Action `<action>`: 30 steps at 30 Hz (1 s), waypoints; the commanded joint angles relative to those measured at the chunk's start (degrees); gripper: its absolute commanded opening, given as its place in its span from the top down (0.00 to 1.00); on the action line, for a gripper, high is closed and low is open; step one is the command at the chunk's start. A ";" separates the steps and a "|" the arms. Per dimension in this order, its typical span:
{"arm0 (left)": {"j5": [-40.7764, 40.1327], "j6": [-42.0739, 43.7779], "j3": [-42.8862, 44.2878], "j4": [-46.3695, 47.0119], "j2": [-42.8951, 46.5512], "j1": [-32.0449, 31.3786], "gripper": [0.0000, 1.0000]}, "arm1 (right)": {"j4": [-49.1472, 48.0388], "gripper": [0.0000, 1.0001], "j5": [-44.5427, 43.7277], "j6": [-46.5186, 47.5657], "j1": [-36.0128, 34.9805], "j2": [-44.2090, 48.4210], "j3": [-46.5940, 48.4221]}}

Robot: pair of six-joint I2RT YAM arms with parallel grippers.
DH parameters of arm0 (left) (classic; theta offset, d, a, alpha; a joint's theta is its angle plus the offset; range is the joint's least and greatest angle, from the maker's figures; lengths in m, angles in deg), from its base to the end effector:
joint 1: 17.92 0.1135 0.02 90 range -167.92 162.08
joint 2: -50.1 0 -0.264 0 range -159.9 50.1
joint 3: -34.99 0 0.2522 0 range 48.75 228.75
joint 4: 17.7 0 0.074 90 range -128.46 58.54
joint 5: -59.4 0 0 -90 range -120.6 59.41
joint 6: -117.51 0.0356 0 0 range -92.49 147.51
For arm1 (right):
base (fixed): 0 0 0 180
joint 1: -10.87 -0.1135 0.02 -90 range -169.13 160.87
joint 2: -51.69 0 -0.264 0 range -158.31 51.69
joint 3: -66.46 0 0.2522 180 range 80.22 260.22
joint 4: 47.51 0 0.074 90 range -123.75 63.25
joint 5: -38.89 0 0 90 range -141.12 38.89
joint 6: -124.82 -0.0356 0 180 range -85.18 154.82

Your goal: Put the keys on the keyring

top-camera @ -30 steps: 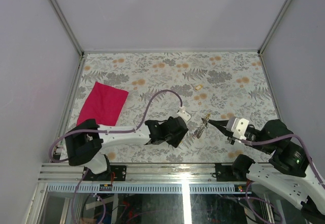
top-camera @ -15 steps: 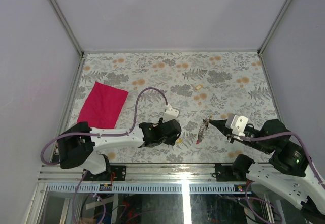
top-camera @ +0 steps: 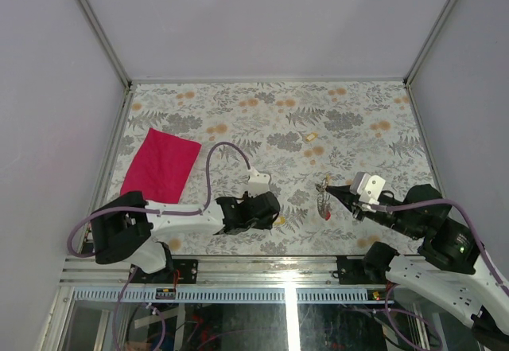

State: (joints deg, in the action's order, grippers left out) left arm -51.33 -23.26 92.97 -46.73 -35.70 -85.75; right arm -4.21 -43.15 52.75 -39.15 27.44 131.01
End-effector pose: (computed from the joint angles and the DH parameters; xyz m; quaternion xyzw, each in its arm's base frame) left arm 0.1182 -0.2568 0.1693 0.0891 0.9400 -0.1532 0.2915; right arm 0.0481 0.0650 0.3793 -0.4440 0.5734 0.2382 0.6460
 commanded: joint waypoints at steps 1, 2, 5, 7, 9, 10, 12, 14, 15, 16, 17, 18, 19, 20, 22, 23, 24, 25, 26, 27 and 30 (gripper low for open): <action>-0.30 -1.64 -0.05 4.14 -1.61 -0.26 0.62 | -3.96 1.00 -1.37 -0.62 -0.39 0.56 0.14; -0.24 -1.56 0.20 4.14 -2.15 -0.27 0.62 | -3.94 1.00 -1.30 -0.56 -0.37 0.59 0.06; -0.26 -1.38 0.81 4.02 -3.73 -0.24 0.64 | -3.87 1.00 -1.24 -0.38 -0.37 0.77 -0.02; -0.47 -1.35 1.09 3.62 -4.54 -0.27 0.65 | -3.80 1.00 -1.14 -0.36 -0.41 0.87 -0.08; -0.70 -1.42 1.22 3.42 -5.04 -0.22 0.67 | -3.62 1.00 -1.02 -0.36 -0.41 0.95 -0.06; -0.85 -1.39 1.21 3.40 -5.22 -0.26 0.67 | -3.61 1.00 -0.91 -0.40 -0.38 0.96 -0.15; -1.17 -1.23 1.20 3.39 -5.47 -0.24 0.67 | -3.66 1.00 -0.70 -0.37 -0.37 1.00 -0.25; -1.31 -0.63 1.54 3.40 -5.73 -0.27 0.69 | -3.65 1.00 -0.59 -0.50 -0.37 0.96 -0.33; -1.39 -0.39 1.75 3.40 -5.88 -0.25 0.69 | -3.63 1.00 -0.51 -0.52 -0.33 0.89 -0.46; -1.46 -0.10 1.88 3.48 -6.07 -0.26 0.70 | -3.60 1.00 -0.35 -0.50 -0.35 0.81 -0.45; -1.36 0.06 2.03 3.49 -6.24 -0.25 0.71 | -3.60 1.00 -0.32 -0.61 -0.38 0.79 -0.36; -1.27 0.24 2.09 3.56 -6.34 -0.23 0.73 | -3.61 1.00 -0.24 -0.73 -0.37 0.71 -0.34; -1.18 0.27 2.11 3.57 -6.40 -0.31 0.74 | -3.56 1.00 -0.16 -0.80 -0.31 0.70 -0.40; -1.11 0.31 2.06 3.70 -6.52 -0.25 0.75 | -3.55 1.00 -0.15 -0.83 -0.36 0.72 -0.42; -1.11 0.46 1.89 3.84 -6.57 -0.26 0.78 | -3.52 1.00 -0.10 -0.88 -0.34 0.83 -0.48; -1.21 0.55 1.85 3.84 -6.58 -0.28 0.81 | -3.48 1.00 -0.04 -0.98 -0.33 0.79 -0.51; -1.30 0.72 1.87 3.72 -6.49 -0.28 0.83 | -3.44 1.00 -0.05 -1.05 -0.36 0.78 -0.51; -1.48 0.94 1.91 3.58 -6.41 -0.28 0.86 | -3.46 1.00 0.03 -1.11 -0.38 0.78 -0.47; -1.57 1.24 1.98 3.50 -6.07 -0.22 0.89 | -3.44 1.00 0.03 -1.14 -0.35 0.78 -0.38; -1.67 1.69 2.06 3.45 -5.63 -0.25 0.92 | -3.44 1.00 0.08 -1.24 -0.34 0.78 -0.42; -1.78 4.24 1.65 4.27 -3.17 -0.24 1.00 | -3.50 1.00 0.04 -1.27 -0.37 1.02 -0.34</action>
State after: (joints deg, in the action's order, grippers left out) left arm -51.17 -22.27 94.00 -44.54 -41.21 -85.75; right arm -4.23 -43.04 52.36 -39.13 27.92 130.16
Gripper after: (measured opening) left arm 0.036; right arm 0.010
